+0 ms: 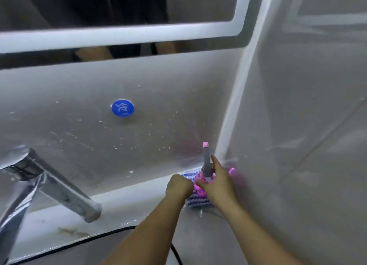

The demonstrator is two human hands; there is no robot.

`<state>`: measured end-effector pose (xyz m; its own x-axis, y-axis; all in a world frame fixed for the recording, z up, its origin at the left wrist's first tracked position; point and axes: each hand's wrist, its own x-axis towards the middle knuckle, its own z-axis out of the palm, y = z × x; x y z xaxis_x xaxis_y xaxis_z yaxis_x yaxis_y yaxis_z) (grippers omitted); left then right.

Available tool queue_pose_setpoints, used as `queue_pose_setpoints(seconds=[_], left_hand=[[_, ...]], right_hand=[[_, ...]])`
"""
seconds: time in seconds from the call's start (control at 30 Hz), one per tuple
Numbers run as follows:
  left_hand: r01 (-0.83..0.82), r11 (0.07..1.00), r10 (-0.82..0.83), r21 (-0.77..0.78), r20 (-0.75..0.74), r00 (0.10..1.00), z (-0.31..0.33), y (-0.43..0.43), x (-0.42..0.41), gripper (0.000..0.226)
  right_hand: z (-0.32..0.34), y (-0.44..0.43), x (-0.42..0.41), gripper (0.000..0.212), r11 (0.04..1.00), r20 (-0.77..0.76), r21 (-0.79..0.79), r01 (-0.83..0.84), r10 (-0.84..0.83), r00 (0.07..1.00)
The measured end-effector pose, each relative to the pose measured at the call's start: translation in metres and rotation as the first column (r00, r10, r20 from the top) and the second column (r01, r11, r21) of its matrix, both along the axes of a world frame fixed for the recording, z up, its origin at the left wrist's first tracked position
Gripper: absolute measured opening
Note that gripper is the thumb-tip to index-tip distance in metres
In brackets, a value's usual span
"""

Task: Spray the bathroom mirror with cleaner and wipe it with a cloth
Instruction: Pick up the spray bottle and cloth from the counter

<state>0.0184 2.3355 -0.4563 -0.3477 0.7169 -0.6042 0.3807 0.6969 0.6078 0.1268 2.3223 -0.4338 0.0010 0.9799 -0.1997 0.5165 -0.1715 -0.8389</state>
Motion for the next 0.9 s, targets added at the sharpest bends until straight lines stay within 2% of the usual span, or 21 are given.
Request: queue_pose_setpoints(seconds=[0.07,0.17,0.23,0.3,0.4,0.53,0.6,0.67,0.77,0.9], left_hand=[[-0.028,0.999,0.027,-0.031,-0.016,1.000,-0.011,0.008,0.005,0.018],[-0.073,0.995,0.075,-0.073,0.023,0.997,-0.023,0.014,0.008,0.022],[-0.122,0.988,0.130,-0.092,0.093,0.987,-0.028,0.017,0.007,0.018],[-0.198,0.971,0.224,-0.131,0.225,0.948,-0.029,0.018,0.008,0.017],[-0.332,0.937,0.348,-0.112,0.412,0.842,-0.012,0.010,0.004,0.013],[-0.415,0.910,0.339,0.005,0.568,0.750,0.032,-0.016,-0.023,0.011],[-0.458,0.888,0.331,0.024,0.660,0.675,0.059,-0.031,-0.047,0.016],[-0.485,0.874,0.311,0.010,0.755,0.577,0.087,-0.051,-0.075,0.026],[-0.538,0.842,0.239,0.029,0.874,0.422,0.132,-0.094,-0.119,0.039],[-0.611,0.777,0.018,0.152,0.964,0.264,0.202,-0.163,-0.180,0.049]], right_hand=[[-0.004,0.007,-0.003,0.071,0.999,-0.012,0.021,-0.027,0.027,1.000],[-0.008,0.016,-0.003,0.085,0.998,-0.057,0.069,0.009,-0.005,0.998],[-0.011,0.016,-0.005,0.083,0.992,-0.016,0.122,0.011,-0.009,1.000],[-0.011,0.011,-0.005,0.076,0.983,0.025,0.180,0.022,-0.027,0.999],[0.000,0.003,-0.002,0.065,0.968,0.051,0.247,0.039,-0.053,0.997],[0.040,-0.016,-0.009,0.034,0.927,0.056,0.371,0.045,-0.071,0.996],[0.066,-0.030,-0.023,0.027,0.916,0.015,0.400,0.020,-0.029,0.999],[0.097,-0.048,-0.044,0.029,0.894,-0.035,0.447,-0.042,0.065,0.997],[0.149,-0.083,-0.087,0.043,0.823,-0.095,0.551,-0.134,0.221,0.971],[0.217,-0.148,-0.159,0.044,0.763,-0.192,0.635,-0.124,0.311,0.931]])
